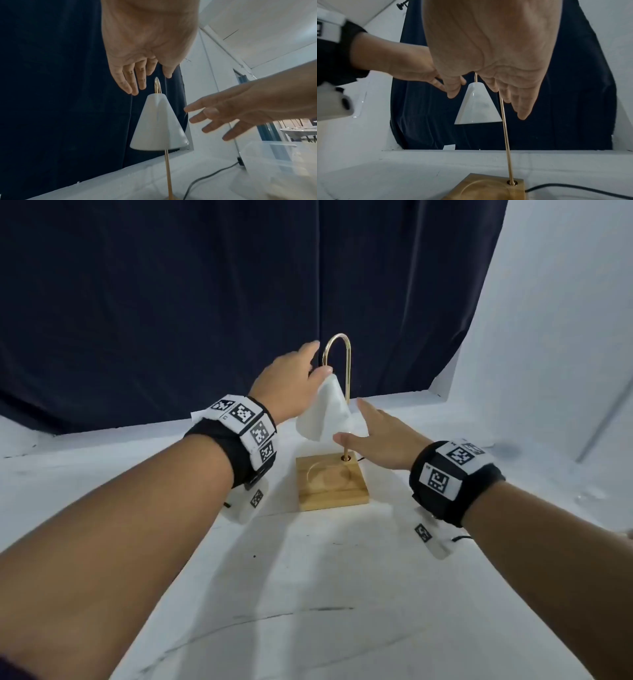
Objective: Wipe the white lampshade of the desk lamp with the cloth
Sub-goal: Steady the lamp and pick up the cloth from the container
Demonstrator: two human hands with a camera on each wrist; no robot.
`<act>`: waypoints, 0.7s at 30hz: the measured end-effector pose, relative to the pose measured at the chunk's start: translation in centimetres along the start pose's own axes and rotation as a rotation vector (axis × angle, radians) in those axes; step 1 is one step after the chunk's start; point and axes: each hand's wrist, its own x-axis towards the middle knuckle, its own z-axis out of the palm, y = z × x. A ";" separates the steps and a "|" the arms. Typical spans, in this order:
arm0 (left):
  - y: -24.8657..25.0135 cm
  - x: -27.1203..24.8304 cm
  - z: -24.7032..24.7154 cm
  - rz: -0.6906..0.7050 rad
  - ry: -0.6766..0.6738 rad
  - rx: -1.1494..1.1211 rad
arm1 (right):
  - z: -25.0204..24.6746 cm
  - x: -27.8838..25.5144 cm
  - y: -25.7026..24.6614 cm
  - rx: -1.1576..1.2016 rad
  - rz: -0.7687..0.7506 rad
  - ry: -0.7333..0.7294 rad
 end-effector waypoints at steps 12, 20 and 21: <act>0.5 4.2 0.8 0.009 0.028 -0.051 | -0.6 0.8 3.6 0.023 0.048 -0.082; 0.5 5.1 0.5 0.026 0.006 -0.060 | -4.9 -1.7 8.3 -0.033 0.179 0.037; 0.5 5.2 0.5 0.031 0.005 -0.067 | -5.8 -2.1 9.4 -0.063 0.212 0.037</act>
